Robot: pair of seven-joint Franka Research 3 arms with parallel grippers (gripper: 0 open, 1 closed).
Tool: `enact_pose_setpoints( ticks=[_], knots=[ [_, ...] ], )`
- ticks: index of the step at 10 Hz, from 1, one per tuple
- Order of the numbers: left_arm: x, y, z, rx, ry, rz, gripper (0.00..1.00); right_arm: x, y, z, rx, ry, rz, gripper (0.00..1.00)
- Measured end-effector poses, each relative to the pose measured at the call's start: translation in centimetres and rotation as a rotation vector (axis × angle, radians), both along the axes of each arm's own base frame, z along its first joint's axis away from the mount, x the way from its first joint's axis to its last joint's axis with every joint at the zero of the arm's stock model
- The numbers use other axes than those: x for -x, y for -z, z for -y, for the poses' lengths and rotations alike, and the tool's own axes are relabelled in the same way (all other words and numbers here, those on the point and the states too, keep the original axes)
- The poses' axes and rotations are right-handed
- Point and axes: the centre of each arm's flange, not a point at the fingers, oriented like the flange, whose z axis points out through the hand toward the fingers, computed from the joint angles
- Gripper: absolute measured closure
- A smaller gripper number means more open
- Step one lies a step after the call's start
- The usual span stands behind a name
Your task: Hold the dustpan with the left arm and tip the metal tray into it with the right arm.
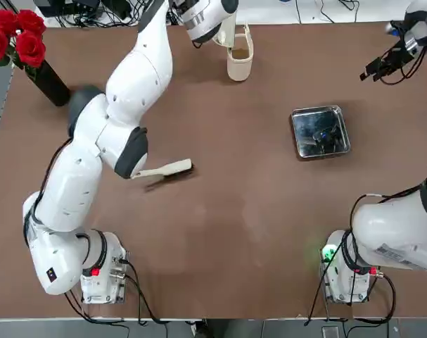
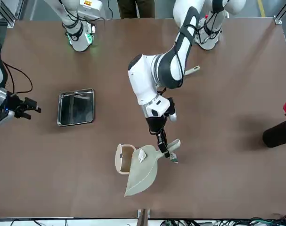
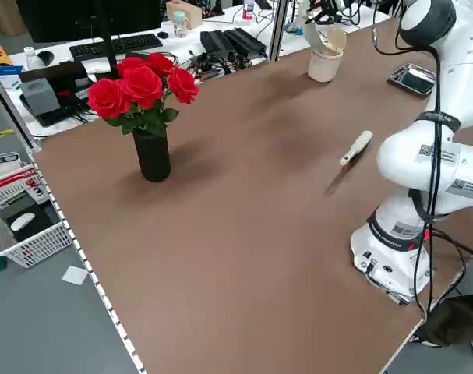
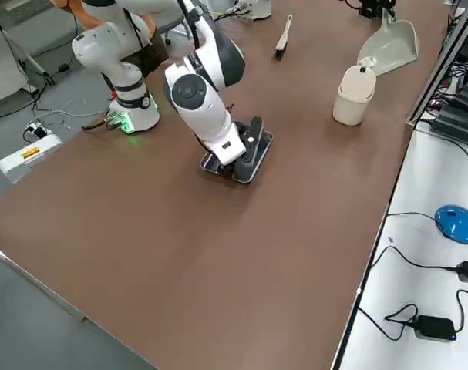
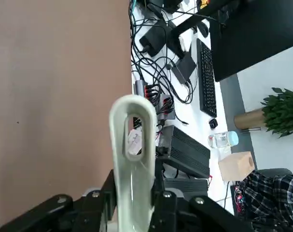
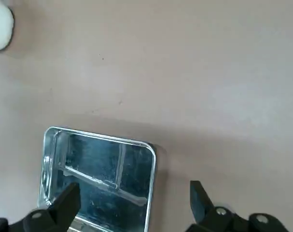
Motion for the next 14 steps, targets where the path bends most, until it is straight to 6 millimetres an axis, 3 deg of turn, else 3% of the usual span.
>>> enact_pose_setpoints(
  ticks=[5, 7, 10, 14],
  knots=[
    [1.0, -0.4, 1.4, -0.069, 0.044, 0.053, 0.67, -0.6, -4.9, 0.5, 0.035, 0.043, -0.024, 0.0],
    [1.5, -0.5, 2.0, -0.097, 0.061, 0.074, 0.67, -0.9, -9.0, -1.2, 0.107, 0.119, -0.126, 0.0],
    [1.9, 0.3, 2.7, -0.129, 0.079, 0.086, 0.67, -1.0, -15.5, -5.6, 0.211, 0.224, -0.185, 0.0],
    [2.0, 0.5, 2.9, -0.142, 0.085, 0.091, 0.67, -0.9, -20.0, -5.3, 0.248, 0.251, -0.127, 0.0]
  ],
)
